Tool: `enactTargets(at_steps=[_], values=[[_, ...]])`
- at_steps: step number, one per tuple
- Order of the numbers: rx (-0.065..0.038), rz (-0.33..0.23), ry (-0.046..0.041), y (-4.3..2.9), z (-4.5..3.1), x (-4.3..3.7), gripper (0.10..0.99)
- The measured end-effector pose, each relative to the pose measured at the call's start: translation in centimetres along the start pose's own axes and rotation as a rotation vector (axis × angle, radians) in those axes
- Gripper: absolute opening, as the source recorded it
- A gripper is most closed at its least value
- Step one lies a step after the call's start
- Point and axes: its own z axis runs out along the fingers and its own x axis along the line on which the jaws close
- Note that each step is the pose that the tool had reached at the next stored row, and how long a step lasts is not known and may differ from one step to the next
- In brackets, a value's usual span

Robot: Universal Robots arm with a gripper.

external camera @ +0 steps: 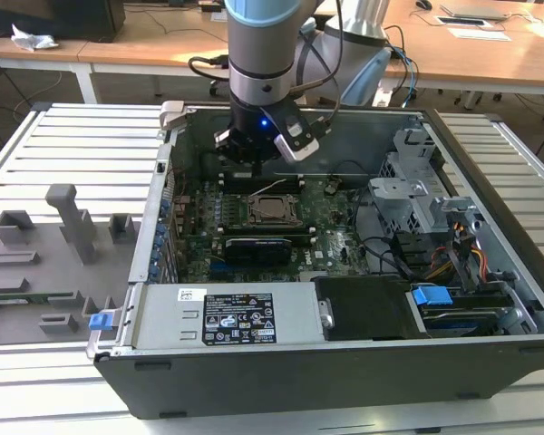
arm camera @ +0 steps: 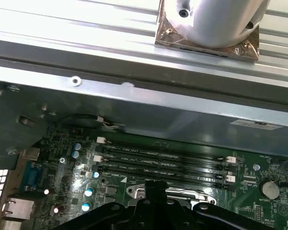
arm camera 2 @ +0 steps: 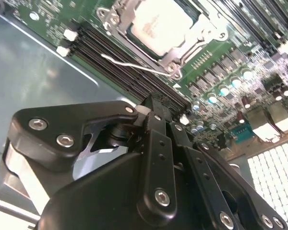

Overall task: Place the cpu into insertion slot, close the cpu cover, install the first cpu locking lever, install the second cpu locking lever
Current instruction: 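Install the first cpu locking lever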

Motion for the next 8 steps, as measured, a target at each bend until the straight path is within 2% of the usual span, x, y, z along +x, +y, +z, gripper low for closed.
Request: enactTargets(at_steps=[4, 8], values=[[0.0, 0.0, 0.0001, -0.12, 0.04, -0.76, 0.106], [0.0, 0.0, 0.0, -0.14, 0.05, -0.88, 0.106]])
